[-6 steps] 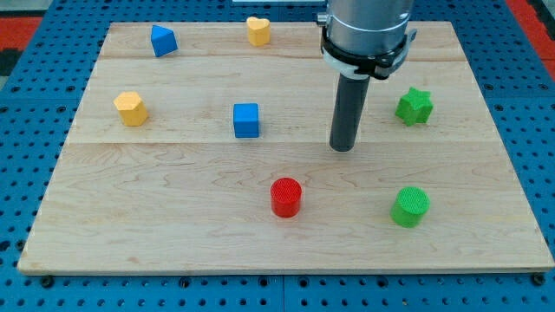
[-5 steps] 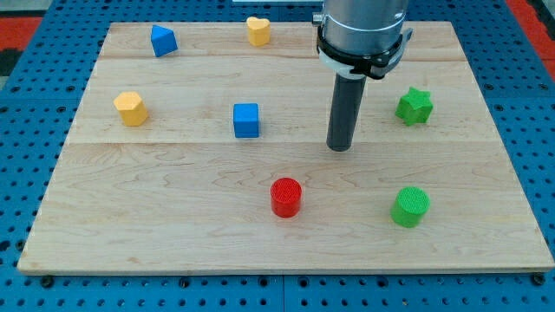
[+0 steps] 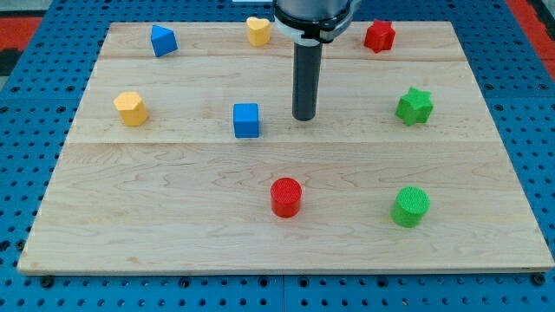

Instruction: Slide the blue cube towards the bottom left

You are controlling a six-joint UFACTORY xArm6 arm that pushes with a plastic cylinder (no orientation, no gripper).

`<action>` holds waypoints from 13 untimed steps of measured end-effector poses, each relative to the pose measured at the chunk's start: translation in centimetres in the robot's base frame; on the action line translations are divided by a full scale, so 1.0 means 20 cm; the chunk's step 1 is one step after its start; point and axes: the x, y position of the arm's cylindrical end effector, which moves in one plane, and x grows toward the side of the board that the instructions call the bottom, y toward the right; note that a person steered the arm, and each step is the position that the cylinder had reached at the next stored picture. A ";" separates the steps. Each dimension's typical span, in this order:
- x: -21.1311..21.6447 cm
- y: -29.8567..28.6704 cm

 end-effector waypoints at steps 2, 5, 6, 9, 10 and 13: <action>-0.01 0.00; -0.02 -0.60; 0.08 -0.61; 0.41 -1.03; 0.31 -0.80; 0.15 -0.46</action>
